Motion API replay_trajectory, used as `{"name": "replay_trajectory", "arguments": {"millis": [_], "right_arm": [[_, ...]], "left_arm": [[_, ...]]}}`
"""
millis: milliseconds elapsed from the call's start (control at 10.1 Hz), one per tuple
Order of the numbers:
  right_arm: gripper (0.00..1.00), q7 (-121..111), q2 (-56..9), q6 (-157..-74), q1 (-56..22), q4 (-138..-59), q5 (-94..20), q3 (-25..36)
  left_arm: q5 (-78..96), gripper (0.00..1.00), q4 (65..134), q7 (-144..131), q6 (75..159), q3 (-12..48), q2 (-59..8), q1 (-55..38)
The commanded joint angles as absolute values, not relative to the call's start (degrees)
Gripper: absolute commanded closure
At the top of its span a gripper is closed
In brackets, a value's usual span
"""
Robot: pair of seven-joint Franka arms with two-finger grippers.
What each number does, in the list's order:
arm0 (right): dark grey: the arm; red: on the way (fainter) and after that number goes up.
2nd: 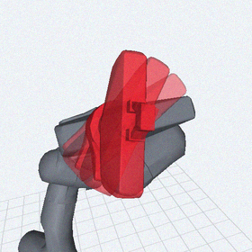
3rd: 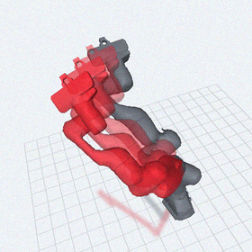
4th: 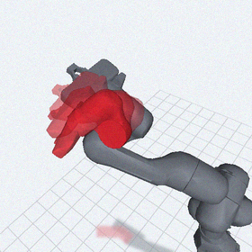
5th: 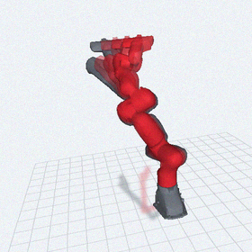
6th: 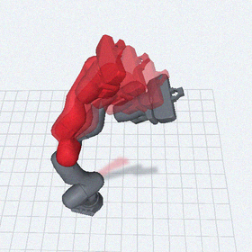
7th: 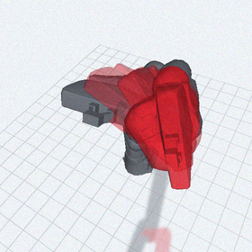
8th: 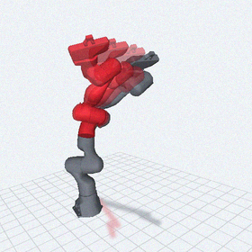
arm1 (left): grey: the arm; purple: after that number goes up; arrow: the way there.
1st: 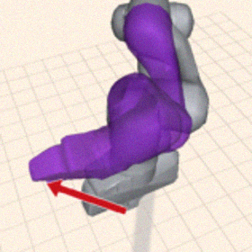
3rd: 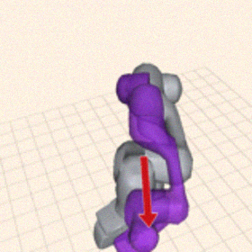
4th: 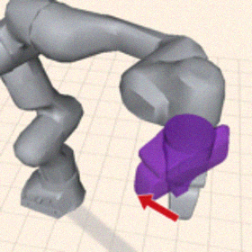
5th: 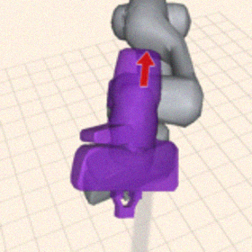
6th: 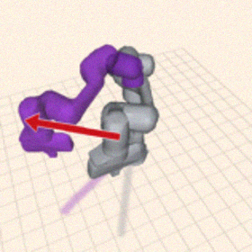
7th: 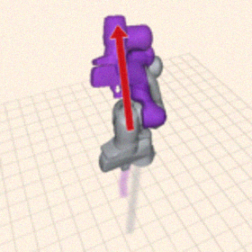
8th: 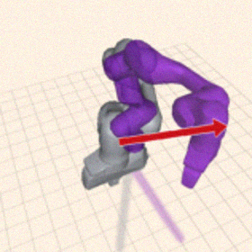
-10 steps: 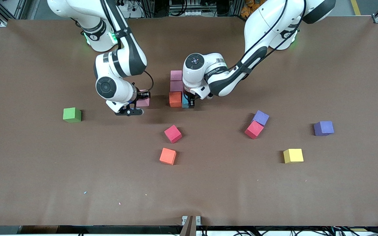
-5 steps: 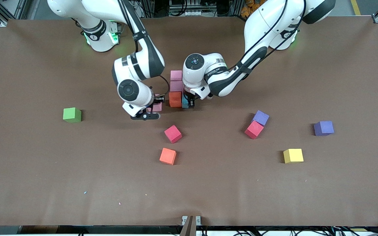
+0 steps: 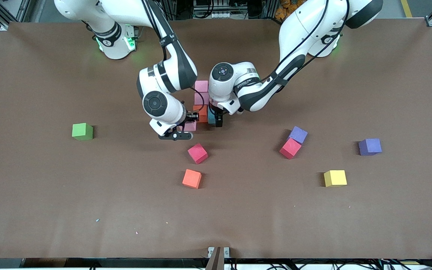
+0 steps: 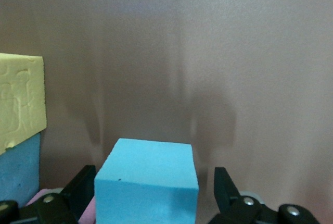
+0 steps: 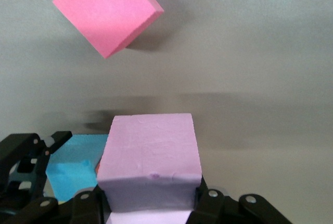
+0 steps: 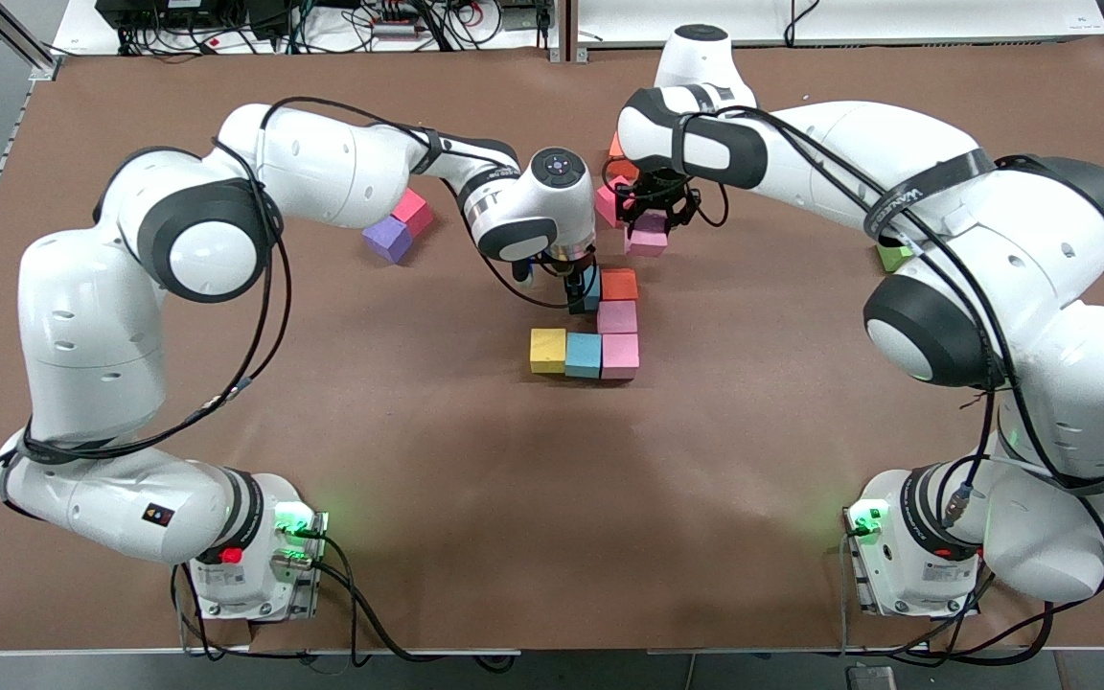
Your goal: Arrange 11 blocks into digit 3
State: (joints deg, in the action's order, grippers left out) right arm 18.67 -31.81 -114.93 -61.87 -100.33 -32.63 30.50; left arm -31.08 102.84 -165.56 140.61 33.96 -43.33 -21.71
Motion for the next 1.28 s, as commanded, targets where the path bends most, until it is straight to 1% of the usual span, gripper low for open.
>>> {"name": "replay_trajectory", "arguments": {"millis": [0, 99, 296, 591, 887, 1183], "right_arm": [[0.95, 19.9, -35.9, -113.9, -61.6, -94.9, -33.7, 30.8], [0.95, 19.9, -37.5, -113.7, -61.5, -93.1, -33.8, 30.8], [0.99, 19.5, -38.3, -113.6, -60.9, -91.2, -33.2, 30.8], [1.00, 19.8, -40.9, -112.7, -60.6, -88.3, -33.0, 30.8], [1.00, 25.4, -44.8, -107.5, -60.7, -83.4, -33.0, 30.6], [1.00, 25.3, -45.0, -107.5, -61.1, -83.4, -33.0, 30.4]], "left_arm": [[-36.6, 0.00, 103.2, -190.6, 140.4, 33.7, -42.2, -23.5], [-36.7, 0.00, 103.5, -190.6, 140.2, 33.7, -41.1, -23.4], [-36.7, 0.00, 104.4, -190.3, 139.8, 33.8, -39.0, -22.9], [-36.7, 0.00, 107.1, -188.0, 139.7, 33.9, -34.4, -22.1], [-36.7, 0.00, 107.9, -185.5, 139.7, 34.2, -32.8, -20.9], [-36.7, 0.00, 108.9, -182.9, 139.7, 34.3, -30.8, -18.9]]}}
